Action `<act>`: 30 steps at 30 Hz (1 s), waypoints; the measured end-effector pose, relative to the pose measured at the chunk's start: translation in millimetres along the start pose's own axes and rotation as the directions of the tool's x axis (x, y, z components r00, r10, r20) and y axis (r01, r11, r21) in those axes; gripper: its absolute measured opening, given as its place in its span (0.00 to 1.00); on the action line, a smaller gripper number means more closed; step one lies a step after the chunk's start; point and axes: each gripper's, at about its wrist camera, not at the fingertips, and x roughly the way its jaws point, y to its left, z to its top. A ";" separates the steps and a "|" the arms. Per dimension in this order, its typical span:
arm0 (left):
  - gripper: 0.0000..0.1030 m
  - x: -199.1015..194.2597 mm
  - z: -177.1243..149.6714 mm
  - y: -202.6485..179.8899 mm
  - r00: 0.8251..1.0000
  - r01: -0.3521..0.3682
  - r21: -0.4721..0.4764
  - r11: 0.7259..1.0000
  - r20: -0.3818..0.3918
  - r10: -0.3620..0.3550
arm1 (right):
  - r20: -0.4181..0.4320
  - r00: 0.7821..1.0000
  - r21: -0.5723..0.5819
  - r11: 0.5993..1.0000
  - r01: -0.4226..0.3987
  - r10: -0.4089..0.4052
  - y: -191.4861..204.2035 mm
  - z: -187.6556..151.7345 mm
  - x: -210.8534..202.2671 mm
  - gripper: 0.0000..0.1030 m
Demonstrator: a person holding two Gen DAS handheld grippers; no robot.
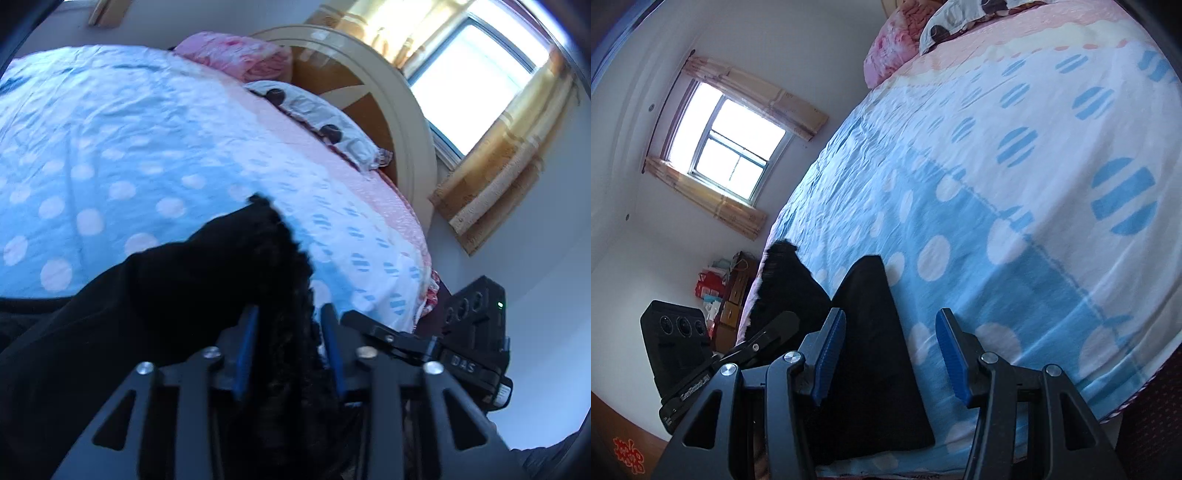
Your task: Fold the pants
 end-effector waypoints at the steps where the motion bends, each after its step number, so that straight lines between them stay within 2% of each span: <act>1: 0.42 -4.6 -0.1 -4.6 1.000 0.010 0.019 1.000 0.011 -0.010 | 0.007 1.000 0.002 1.000 0.001 -0.001 -0.7 0.7 -1.2 0.51; 3: 0.47 -14.4 -0.4 -4.8 0.999 -0.010 0.035 0.999 0.031 0.009 | 0.022 1.000 0.004 1.000 0.002 -0.002 -2.2 2.5 -4.8 0.51; 7: 0.64 -51.3 -10.0 7.6 0.993 -0.059 0.051 0.997 0.107 0.053 | 0.055 0.998 0.020 1.000 0.009 -0.010 -7.0 5.1 -12.0 0.51; 8: 0.69 -63.3 -16.6 15.4 0.987 -0.095 0.055 0.994 0.132 0.087 | 0.064 0.998 0.021 1.000 0.012 -0.013 -7.2 5.8 -13.7 0.51; 10: 0.70 -79.7 -29.2 32.5 0.970 -0.198 0.045 0.979 0.153 0.189 | 0.079 0.997 0.004 1.000 -0.007 0.006 -3.0 5.3 -17.8 0.51; 12: 0.69 -96.4 -44.5 53.0 0.946 -0.283 0.017 0.959 0.167 0.276 | 0.076 0.993 -0.046 0.995 -0.086 0.089 10.2 3.1 -20.2 0.51; 13: 0.69 -105.9 -54.2 63.8 0.934 -0.317 -0.003 0.949 0.174 0.312 | 0.056 0.990 -0.099 0.987 -0.126 0.132 22.3 -0.2 -19.5 0.51; 16: 0.70 -117.1 -74.1 80.0 0.917 -0.363 -0.018 0.931 0.170 0.361 | -0.045 0.977 -0.245 0.946 -0.212 0.207 58.6 -18.2 -9.5 0.51; 17: 0.69 -117.4 -78.8 80.8 0.909 -0.383 -0.010 0.924 0.170 0.379 | -0.078 0.977 -0.277 0.937 -0.212 0.198 65.7 -23.2 -4.6 0.51; 20: 0.70 -114.7 -86.0 79.5 0.899 -0.407 0.017 0.913 0.184 0.398 | -0.148 0.988 -0.377 0.922 -0.088 0.034 73.8 -36.0 11.4 0.51; 22: 0.70 -115.6 -87.6 77.8 0.899 -0.397 0.017 0.918 0.207 0.385 | -0.116 0.992 -0.386 0.922 0.005 -0.054 67.6 -35.6 6.1 0.51; 25: 0.71 -115.1 -87.7 75.9 0.906 -0.370 0.015 0.929 0.225 0.357 | -0.129 0.990 -0.389 0.921 -0.004 -0.051 63.9 -38.1 -11.8 0.51; 28: 0.72 -112.1 -89.1 75.9 0.906 -0.367 0.022 0.930 0.235 0.352 | -0.133 0.986 -0.442 0.896 0.028 -0.096 67.0 -45.4 -17.6 0.51; 30: 0.72 -111.8 -91.5 78.7 0.912 -0.356 0.018 0.934 0.228 0.343 | -0.133 0.983 -0.436 0.898 0.058 -0.128 63.7 -44.8 -11.3 0.51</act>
